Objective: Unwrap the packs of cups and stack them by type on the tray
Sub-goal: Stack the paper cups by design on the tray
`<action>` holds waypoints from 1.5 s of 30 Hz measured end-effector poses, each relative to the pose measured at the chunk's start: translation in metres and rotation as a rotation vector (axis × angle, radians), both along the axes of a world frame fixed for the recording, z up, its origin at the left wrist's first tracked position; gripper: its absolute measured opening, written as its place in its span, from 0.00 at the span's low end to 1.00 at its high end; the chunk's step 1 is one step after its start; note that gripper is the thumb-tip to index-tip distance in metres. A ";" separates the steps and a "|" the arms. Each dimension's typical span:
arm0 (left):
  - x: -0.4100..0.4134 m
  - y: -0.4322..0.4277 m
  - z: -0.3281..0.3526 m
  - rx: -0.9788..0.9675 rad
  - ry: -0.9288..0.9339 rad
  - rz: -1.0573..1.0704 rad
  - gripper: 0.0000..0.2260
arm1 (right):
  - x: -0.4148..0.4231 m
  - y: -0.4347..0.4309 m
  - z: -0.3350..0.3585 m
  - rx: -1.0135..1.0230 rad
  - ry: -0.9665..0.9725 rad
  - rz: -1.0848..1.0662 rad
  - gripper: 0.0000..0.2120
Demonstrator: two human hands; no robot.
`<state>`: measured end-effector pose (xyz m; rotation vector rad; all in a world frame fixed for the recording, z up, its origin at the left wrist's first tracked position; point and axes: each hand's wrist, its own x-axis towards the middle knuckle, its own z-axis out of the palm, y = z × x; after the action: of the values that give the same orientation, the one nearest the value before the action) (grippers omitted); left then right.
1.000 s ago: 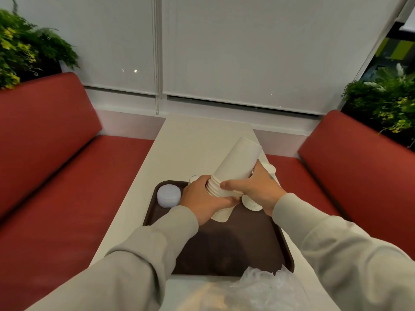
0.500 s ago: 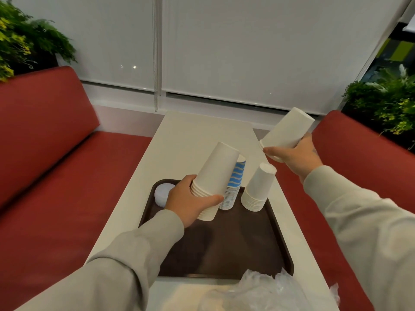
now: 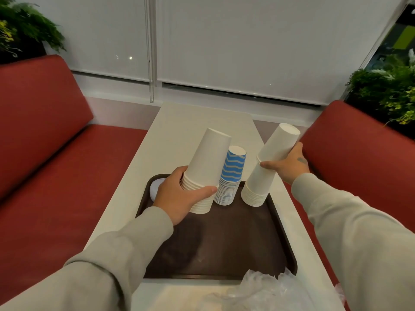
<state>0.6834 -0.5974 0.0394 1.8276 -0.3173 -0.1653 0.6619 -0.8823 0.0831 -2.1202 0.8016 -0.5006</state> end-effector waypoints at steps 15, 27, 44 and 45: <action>0.002 0.001 -0.001 0.028 -0.022 0.013 0.30 | -0.018 0.014 -0.019 0.052 0.420 0.031 0.31; -0.021 -0.009 0.021 -0.006 -0.035 -0.049 0.26 | -0.037 0.099 0.038 0.374 0.267 0.679 0.25; -0.028 -0.003 0.040 0.130 -0.111 -0.054 0.33 | -0.033 0.126 0.027 0.349 -0.004 0.516 0.49; -0.028 -0.002 0.041 0.130 -0.103 -0.057 0.32 | -0.033 0.126 0.028 0.346 -0.011 0.519 0.49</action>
<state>0.6553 -0.5992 0.0803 1.9612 -0.4401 -0.1339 0.6287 -0.7567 0.1106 -1.8953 0.2785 -0.0868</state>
